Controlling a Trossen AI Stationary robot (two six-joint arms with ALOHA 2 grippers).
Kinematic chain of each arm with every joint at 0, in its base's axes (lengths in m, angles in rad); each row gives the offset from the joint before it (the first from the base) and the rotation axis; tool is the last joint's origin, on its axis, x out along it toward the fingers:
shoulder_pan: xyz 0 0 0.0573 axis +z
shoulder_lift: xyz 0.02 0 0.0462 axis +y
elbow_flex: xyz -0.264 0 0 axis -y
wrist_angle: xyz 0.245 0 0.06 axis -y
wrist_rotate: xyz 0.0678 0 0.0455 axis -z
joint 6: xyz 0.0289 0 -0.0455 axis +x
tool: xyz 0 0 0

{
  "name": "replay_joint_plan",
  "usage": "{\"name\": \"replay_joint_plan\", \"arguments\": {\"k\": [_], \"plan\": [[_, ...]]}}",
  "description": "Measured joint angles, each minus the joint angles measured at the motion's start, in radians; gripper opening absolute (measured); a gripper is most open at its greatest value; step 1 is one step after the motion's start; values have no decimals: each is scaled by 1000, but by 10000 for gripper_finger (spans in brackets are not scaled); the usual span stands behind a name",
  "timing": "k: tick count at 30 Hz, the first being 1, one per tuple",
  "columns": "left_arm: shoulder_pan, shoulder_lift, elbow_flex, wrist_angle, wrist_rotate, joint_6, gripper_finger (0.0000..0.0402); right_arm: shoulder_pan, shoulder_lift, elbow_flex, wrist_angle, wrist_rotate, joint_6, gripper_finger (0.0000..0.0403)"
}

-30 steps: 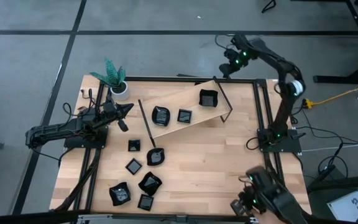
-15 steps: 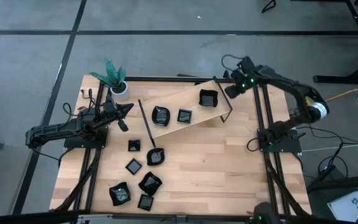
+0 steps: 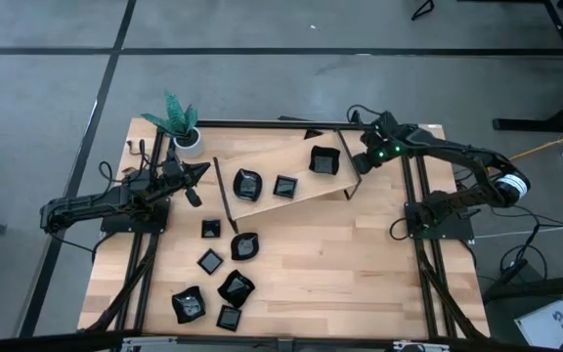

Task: Pick & Place Mini shaped plates
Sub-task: Move the shelf to the center of the table

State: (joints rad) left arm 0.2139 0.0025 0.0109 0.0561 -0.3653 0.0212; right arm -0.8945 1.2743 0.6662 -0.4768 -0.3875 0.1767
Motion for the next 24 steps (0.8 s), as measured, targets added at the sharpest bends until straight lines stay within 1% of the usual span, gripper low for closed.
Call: {"name": "replay_joint_plan", "arguments": {"k": [6,14,18,24], "plan": [[0,0,0,0,0,0,4,71,0,0,7,9,53,5],[0,0,0,0,0,0,4,203,0,0,7,84,134,5],[0,0,0,0,-2,0,4,266,0,0,5,96,178,5],[0,-1,0,1,-4,0,4,371,0,0,0,149,241,5]]}}
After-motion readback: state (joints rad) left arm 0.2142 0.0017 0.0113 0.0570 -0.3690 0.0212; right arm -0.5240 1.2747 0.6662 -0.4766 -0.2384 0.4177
